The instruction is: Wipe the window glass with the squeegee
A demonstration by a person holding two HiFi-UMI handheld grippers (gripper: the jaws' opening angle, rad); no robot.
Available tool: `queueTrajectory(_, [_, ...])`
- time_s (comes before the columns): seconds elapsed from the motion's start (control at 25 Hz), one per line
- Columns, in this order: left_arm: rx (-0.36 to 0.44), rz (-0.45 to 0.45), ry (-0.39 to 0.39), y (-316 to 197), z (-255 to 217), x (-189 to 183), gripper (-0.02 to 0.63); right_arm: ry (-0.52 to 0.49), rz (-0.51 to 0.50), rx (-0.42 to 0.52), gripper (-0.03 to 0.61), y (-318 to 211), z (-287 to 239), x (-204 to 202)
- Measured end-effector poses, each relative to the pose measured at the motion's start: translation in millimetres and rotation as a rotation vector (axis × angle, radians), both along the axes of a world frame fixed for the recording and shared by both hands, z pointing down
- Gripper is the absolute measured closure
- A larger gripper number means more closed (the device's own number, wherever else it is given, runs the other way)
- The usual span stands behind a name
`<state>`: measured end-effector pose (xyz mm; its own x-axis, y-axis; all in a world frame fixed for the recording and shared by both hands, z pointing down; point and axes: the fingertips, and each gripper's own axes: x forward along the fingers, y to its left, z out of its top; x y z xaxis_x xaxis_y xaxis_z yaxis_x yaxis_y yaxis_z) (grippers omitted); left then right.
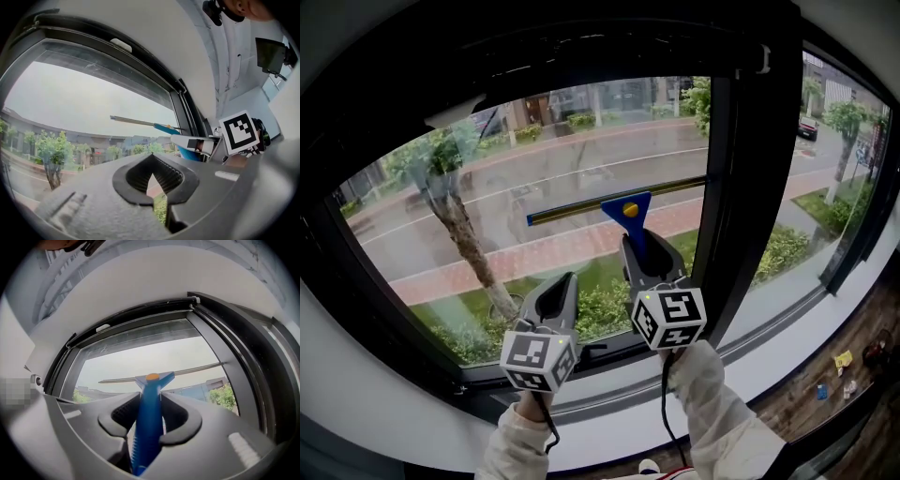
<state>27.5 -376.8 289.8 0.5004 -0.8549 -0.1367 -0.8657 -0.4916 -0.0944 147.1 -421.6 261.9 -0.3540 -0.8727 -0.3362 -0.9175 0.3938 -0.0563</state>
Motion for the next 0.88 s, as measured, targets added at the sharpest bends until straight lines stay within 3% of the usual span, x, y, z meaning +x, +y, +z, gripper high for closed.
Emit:
queueTrajectory(0.32, [-0.039, -0.020, -0.001, 0, 27, 1, 0.614, 0.014, 0.003, -0.055, 0.436, 2, 39, 1])
queueTrajectory(0.88, [-0.175, -0.056, -0.025, -4, 98, -1, 0.614, 0.046, 0.006, -0.137, 0.436, 8, 107, -1])
